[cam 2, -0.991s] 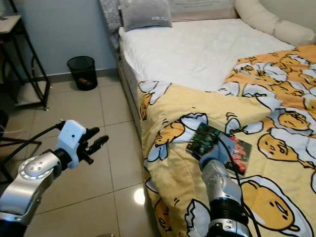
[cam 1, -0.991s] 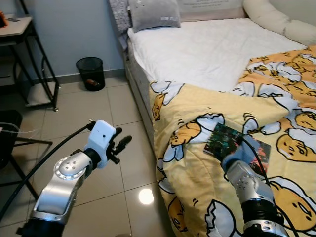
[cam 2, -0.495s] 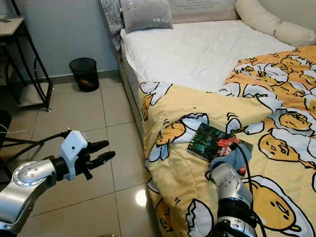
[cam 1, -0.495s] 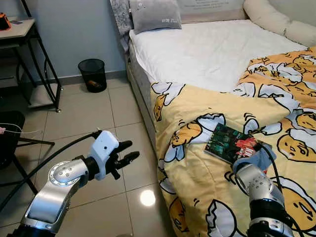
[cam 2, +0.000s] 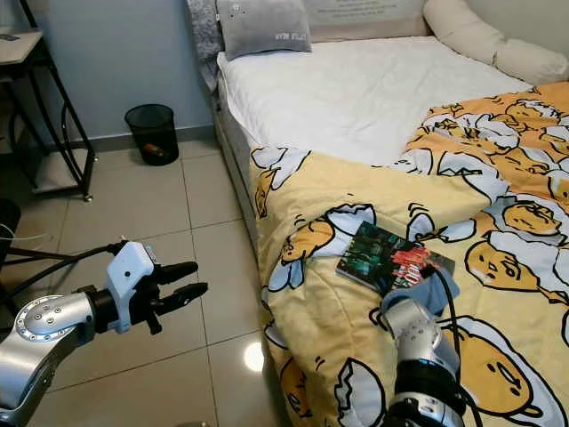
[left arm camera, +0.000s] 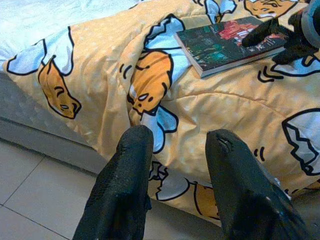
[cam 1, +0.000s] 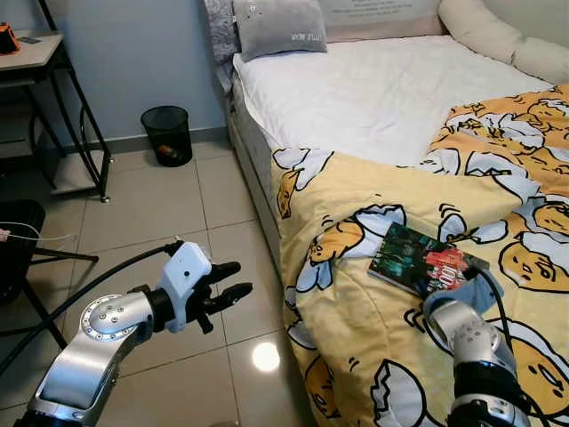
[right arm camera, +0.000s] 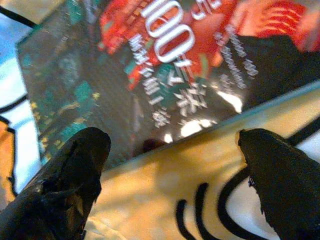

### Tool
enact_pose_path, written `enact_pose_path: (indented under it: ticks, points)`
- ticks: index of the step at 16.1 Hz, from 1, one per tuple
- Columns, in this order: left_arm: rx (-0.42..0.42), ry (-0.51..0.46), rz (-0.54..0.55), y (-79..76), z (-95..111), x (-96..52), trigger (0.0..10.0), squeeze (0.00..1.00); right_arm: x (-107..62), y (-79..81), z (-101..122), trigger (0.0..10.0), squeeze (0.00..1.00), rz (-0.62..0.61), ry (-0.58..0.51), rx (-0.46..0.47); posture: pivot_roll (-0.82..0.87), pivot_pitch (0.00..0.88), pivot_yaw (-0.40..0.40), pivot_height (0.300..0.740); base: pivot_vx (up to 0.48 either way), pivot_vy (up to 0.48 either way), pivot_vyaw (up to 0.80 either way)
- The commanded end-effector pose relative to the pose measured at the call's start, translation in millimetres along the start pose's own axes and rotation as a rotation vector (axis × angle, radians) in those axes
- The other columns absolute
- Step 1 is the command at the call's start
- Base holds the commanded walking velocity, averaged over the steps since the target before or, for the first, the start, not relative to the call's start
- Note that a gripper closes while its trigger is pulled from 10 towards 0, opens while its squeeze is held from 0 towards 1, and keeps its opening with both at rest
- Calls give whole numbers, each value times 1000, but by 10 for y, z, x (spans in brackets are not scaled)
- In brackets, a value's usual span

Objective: Clean up the room

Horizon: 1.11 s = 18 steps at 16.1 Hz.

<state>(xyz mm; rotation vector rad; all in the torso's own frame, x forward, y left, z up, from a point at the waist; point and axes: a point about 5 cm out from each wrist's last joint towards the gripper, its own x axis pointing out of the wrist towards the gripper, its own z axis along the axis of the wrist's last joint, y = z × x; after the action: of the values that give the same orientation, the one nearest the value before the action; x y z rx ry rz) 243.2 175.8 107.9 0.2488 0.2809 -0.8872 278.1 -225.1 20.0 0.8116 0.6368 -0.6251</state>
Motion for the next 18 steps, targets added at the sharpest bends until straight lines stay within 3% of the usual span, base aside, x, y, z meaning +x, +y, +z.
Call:
enact_pose_path:
  ticks: [1, 5, 8, 9, 11, 18]
  points:
    - [11, -21, 4, 4, 42, -25, 10000, 0, -10, -23, 31, 10000, 1000, -11, -4, 10, 122, 0, -7, 740, 0, 0, 0]
    - [3, -36, 4, -23, 59, -10, 10000, 0, -17, -28, 3, 10000, 988, 6, -5, 29, 127, 0, -12, 740, 0, 0, 0]
    - [4, -34, -8, -38, 58, -3, 10000, 0, -5, 33, -4, 10000, 906, 30, -9, 29, 127, 0, -10, 740, 0, 0, 0]
    - [5, -36, -11, -42, 63, 4, 10000, 0, 8, 82, 0, 10000, 859, 45, -8, 51, 132, 0, -11, 740, 0, 0, 0]
    - [4, -34, -17, -50, 62, 5, 10000, 0, 18, 119, -17, 10000, 612, 60, 2, 65, 132, 0, -9, 740, 0, 0, 0]
    - [13, -20, -32, -69, 59, 6, 10000, 0, 70, 152, -167, 10000, 545, 92, 46, 140, 136, 0, 2, 740, 0, 0, 0]
